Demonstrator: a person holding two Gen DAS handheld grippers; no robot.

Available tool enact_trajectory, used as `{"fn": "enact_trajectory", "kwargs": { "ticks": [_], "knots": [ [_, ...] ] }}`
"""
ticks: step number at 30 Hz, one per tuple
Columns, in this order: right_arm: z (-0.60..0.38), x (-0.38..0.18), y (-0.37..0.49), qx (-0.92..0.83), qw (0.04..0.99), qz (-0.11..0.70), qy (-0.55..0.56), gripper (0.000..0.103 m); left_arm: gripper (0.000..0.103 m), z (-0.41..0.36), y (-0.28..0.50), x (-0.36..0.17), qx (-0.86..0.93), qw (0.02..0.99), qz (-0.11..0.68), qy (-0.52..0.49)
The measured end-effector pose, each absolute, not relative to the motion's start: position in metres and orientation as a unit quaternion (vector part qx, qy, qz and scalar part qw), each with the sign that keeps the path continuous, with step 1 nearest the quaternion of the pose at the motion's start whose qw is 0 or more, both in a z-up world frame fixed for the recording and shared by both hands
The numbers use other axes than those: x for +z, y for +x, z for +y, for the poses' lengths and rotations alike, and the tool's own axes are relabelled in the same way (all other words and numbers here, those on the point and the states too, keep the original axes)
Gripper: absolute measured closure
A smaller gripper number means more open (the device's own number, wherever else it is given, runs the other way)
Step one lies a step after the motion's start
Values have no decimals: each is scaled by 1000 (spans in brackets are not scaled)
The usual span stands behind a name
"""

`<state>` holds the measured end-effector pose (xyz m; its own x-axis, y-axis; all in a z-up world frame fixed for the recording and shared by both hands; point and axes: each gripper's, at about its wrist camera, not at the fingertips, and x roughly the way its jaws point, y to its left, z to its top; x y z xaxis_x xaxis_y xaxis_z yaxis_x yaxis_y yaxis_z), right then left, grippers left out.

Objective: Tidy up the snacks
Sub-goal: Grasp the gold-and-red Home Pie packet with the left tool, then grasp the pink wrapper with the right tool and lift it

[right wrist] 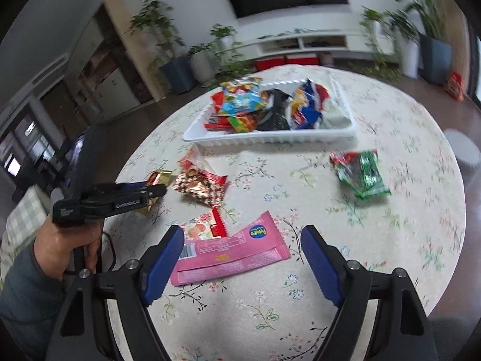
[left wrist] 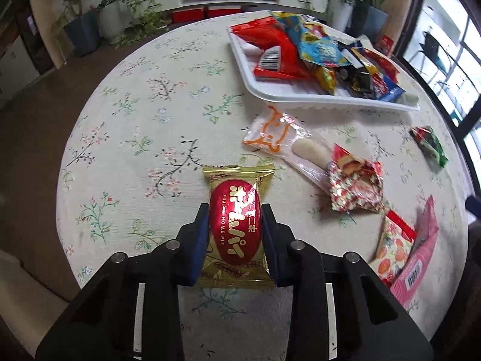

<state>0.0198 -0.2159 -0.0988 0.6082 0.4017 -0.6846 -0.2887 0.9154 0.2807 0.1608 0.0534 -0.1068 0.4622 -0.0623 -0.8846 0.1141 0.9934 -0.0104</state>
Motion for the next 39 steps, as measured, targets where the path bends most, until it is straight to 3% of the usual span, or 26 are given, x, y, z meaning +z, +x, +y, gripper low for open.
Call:
{"fn": "enact_trajectory", "kwargs": {
  "ticks": [6,13,19,21,24,29,32,39],
  "knots": [
    [-199,-80,15,333,862,372,-87,20,73,46,145,-104,-110,846,522,20],
    [-163,-101,26,414,779,396,-256,21,73,46,126,-103,-155,838,524,14],
    [-135,-128,38,438,707,403,-381,40,73,44,113,-104,-177,833,522,39],
    [-131,-136,43,437,693,409,-402,42,73,44,112,-104,-181,833,521,44],
    [-129,-142,47,442,681,418,-408,43,73,44,112,-104,-186,832,521,46],
    [-136,-142,47,446,683,429,-389,66,73,44,113,-104,-188,833,518,47],
    [-145,-140,44,443,691,437,-368,73,73,44,113,-104,-189,834,517,46],
    [-178,-125,39,431,735,441,-283,80,74,46,112,-103,-192,835,514,41]
  ]
}}
